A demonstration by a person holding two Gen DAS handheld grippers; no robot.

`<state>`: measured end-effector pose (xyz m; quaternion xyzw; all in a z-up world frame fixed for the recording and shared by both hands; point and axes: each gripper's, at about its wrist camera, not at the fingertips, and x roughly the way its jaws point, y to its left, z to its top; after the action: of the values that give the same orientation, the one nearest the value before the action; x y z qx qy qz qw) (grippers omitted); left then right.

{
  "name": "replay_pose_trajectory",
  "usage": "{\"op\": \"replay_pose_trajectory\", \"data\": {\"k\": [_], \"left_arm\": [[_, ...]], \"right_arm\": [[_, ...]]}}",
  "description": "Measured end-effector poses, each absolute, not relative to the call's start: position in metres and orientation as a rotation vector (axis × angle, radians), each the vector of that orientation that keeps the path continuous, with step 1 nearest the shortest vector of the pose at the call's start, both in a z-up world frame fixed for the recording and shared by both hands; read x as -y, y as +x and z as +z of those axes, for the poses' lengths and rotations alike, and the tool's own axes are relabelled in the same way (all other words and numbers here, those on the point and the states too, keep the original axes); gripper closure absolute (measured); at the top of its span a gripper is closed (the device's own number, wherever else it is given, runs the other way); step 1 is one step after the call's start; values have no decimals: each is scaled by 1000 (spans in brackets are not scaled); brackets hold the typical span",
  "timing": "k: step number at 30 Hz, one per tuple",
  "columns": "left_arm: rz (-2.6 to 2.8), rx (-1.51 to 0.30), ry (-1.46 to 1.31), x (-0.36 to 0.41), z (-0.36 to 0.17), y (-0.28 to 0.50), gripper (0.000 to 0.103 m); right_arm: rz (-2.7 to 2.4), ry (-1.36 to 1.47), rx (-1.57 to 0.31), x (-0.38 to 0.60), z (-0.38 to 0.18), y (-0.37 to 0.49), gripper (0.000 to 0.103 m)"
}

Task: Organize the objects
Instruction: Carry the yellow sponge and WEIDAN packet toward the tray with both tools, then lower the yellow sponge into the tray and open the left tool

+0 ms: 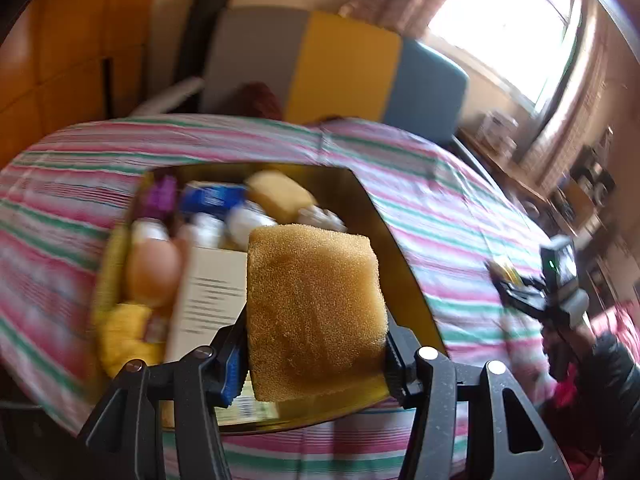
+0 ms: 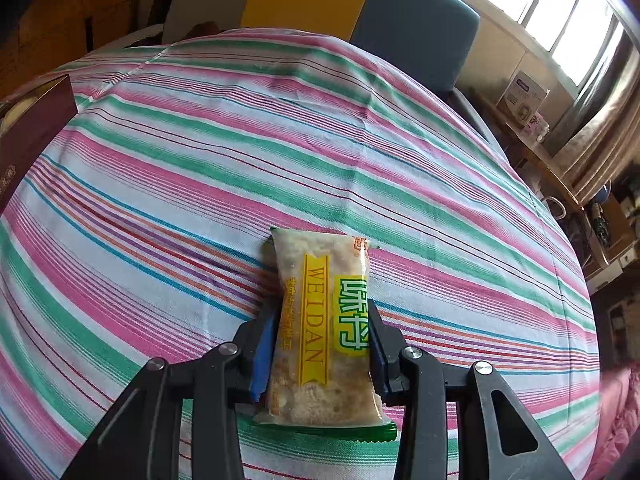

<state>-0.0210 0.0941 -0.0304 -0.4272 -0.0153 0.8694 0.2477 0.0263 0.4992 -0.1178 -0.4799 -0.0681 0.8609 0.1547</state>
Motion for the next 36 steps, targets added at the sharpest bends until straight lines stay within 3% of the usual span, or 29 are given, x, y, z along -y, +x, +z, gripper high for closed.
{"op": "replay_pose_trajectory", "data": {"k": [12,20,36], "left_arm": [[2291,-13,-1404,-126,-82,-44,45],[2324,-171,-1383,-137,-84,-35,40],[2361,-153,-1378,-131,-81,-35,37]], "right_arm": [[2460,-1381,223,-501,-117,26,62],[2458,-1381,224,-503,-117,27,62],[2451,-1384,237,-511,-115,36,62]]}}
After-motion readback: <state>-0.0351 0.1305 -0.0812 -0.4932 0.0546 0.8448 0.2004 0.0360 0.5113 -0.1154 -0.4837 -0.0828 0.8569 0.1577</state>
